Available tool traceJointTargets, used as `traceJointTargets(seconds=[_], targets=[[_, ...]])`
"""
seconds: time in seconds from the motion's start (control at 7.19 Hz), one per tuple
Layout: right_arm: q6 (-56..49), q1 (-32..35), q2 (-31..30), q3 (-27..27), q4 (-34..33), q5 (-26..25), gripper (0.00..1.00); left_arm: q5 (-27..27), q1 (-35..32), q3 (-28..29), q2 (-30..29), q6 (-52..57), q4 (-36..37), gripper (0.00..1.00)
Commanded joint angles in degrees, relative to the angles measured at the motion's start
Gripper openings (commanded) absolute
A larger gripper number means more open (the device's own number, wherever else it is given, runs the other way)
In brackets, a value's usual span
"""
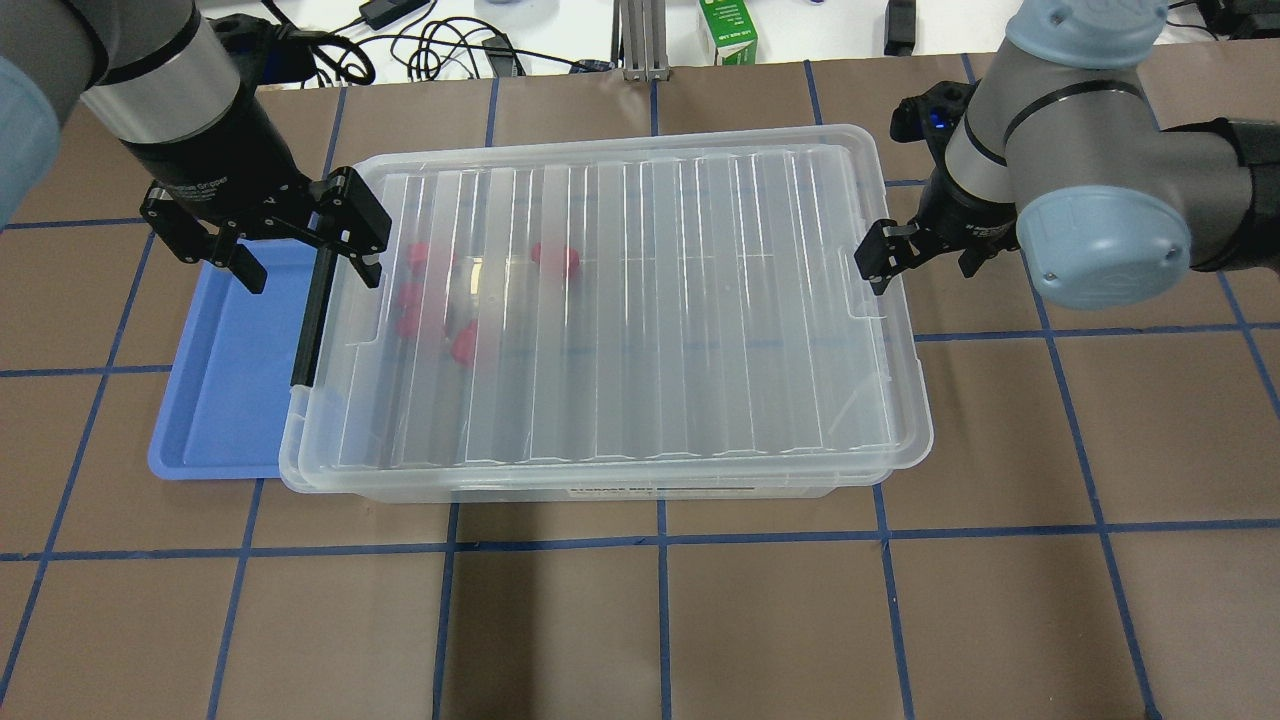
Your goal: Place red block in blue tray from box
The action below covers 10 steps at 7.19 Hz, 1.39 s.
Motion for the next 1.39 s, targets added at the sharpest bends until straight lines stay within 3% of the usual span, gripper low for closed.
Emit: traceJointTargets(seconds=[0.0, 0.83, 1.25], targets=[[-1.81, -0.38, 0.42, 0.22, -0.41, -0.16, 1.00, 0.01, 0.00, 0.00, -0.02, 0.15, 0.42, 1.00], [-14.82, -10.83, 0.25, 0.21, 0.29, -0.51, 1.00, -0.08, -0.09, -0.70, 0.33, 0.59, 1.39, 1.00], [-19.12, -13.73, 0.08, 0.04, 0.55, -1.21, 1.00, -0.17, 1.05, -1.05, -1.95, 0.67, 6.20, 1.00]])
